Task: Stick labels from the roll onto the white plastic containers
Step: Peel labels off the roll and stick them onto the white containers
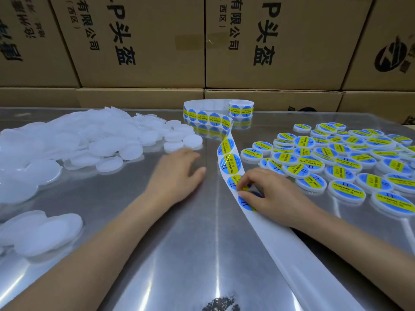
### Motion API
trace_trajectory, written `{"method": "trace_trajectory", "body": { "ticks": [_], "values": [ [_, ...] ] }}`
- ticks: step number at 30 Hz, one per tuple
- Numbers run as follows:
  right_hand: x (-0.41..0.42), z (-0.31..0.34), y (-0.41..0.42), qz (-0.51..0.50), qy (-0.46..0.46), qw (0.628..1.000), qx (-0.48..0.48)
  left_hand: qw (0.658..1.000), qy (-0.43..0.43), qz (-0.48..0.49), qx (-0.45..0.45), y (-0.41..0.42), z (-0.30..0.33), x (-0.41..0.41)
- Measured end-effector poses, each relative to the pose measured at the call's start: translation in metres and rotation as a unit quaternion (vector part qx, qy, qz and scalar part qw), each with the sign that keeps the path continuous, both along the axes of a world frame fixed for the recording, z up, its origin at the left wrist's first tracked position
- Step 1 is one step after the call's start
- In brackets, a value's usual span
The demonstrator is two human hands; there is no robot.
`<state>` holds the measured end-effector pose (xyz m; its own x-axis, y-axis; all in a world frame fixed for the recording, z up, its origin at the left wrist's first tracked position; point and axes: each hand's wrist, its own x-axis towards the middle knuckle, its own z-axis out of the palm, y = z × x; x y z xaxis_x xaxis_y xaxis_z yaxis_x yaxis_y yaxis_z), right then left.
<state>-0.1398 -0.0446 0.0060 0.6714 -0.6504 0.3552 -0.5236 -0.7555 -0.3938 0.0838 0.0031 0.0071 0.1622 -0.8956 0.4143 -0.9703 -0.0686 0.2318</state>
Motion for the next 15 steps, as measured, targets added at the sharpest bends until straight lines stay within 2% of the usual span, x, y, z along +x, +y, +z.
{"method": "trace_trajectory", "body": {
  "ticks": [2,5,8,15],
  "values": [
    [0.0,0.0,-0.001,0.006,-0.007,1.0,0.004,0.986,-0.035,0.156,0.042,0.002,0.0,0.027],
    [0.001,0.0,-0.001,0.011,-0.006,1.0,-0.002,0.949,0.041,0.285,0.126,0.011,-0.005,0.061],
    [0.002,-0.001,0.0,0.016,-0.004,1.0,-0.01,0.933,0.093,0.315,0.143,0.015,-0.006,0.078],
    [0.001,-0.002,-0.001,0.018,-0.001,1.0,-0.012,0.952,0.1,0.268,0.108,0.013,-0.005,0.078]
  ]
}}
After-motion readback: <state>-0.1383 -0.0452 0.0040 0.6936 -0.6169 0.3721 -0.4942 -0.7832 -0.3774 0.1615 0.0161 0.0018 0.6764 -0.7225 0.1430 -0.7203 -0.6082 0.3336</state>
